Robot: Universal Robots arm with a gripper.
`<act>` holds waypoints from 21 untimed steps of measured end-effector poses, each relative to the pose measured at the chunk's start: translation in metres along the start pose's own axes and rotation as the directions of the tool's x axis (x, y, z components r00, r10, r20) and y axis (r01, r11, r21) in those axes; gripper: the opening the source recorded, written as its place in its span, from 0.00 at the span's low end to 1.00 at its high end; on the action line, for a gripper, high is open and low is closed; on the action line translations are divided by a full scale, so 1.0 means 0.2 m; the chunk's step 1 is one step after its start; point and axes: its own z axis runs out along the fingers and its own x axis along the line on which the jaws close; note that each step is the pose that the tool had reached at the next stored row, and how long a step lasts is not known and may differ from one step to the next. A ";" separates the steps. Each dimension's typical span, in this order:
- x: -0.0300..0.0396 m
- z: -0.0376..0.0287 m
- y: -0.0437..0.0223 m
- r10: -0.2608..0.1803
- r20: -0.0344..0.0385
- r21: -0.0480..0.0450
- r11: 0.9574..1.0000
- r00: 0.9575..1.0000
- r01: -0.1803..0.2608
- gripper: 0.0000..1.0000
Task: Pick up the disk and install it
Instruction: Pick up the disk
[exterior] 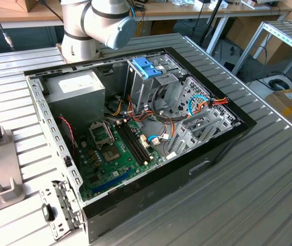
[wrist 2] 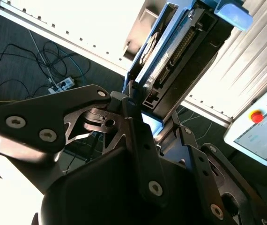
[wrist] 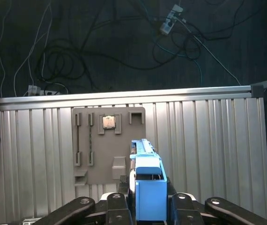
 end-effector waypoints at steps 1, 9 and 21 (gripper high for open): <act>0.000 0.000 -0.005 0.000 0.000 0.000 1.000 1.000 0.000 0.37; -0.001 0.001 -0.057 0.000 0.000 0.000 1.000 1.000 0.000 0.37; 0.016 0.001 -0.098 0.000 0.000 0.000 1.000 1.000 0.000 0.37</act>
